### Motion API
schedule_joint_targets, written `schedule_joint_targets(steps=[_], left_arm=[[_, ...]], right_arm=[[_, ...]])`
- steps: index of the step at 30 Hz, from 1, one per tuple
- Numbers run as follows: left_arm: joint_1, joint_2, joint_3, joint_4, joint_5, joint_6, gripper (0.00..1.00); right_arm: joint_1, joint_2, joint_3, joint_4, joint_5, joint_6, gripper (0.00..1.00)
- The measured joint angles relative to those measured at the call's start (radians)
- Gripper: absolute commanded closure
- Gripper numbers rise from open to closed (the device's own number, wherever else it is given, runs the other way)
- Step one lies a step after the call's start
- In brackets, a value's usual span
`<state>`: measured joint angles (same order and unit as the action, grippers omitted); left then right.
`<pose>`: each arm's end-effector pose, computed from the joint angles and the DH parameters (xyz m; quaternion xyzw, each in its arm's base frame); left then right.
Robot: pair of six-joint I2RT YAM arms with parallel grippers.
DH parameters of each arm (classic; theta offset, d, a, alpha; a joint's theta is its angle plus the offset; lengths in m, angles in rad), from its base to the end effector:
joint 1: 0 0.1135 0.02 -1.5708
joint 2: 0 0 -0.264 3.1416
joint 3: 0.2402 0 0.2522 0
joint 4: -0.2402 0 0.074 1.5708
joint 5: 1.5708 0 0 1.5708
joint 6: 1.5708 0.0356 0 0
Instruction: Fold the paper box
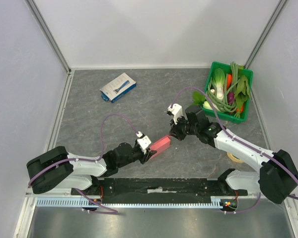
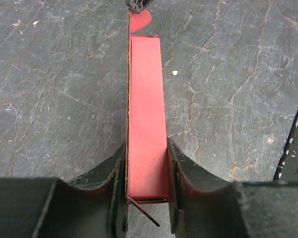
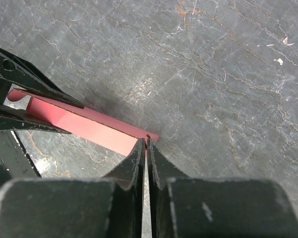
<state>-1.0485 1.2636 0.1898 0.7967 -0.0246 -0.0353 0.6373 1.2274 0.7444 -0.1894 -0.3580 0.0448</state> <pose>0.1081 -0.1860 0.1484 0.3807 0.7013 -0.3024 0.5214 0.2015 0.1647 0.2346 -0.3327 0.8252 0.2941 0.3491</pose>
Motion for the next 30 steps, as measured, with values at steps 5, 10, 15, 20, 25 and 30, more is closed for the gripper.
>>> schedule_joint_targets(steps=[5,10,15,20,25,30], left_arm=[[0.0,0.0,0.0,0.0,0.0,0.0,0.89],[0.0,0.0,0.0,0.0,0.0,0.0,0.89],[0.0,0.0,0.0,0.0,0.001,0.0,0.89],[0.0,0.0,0.0,-0.001,0.0,0.0,0.89],[0.0,0.0,0.0,-0.001,0.0,0.0,0.89],[0.0,0.0,0.0,-0.001,0.0,0.0,0.89]], right_arm=[[0.0,0.005,0.0,0.001,0.0,0.003,0.77],[-0.001,0.006,0.0,0.003,0.009,0.004,0.77],[-0.001,0.016,0.0,0.016,0.006,0.006,0.77],[-0.001,0.018,0.0,0.019,0.008,0.007,0.75],[-0.001,0.021,0.0,0.021,0.007,0.007,0.83],[0.0,0.023,0.0,0.024,-0.003,0.011,0.73]])
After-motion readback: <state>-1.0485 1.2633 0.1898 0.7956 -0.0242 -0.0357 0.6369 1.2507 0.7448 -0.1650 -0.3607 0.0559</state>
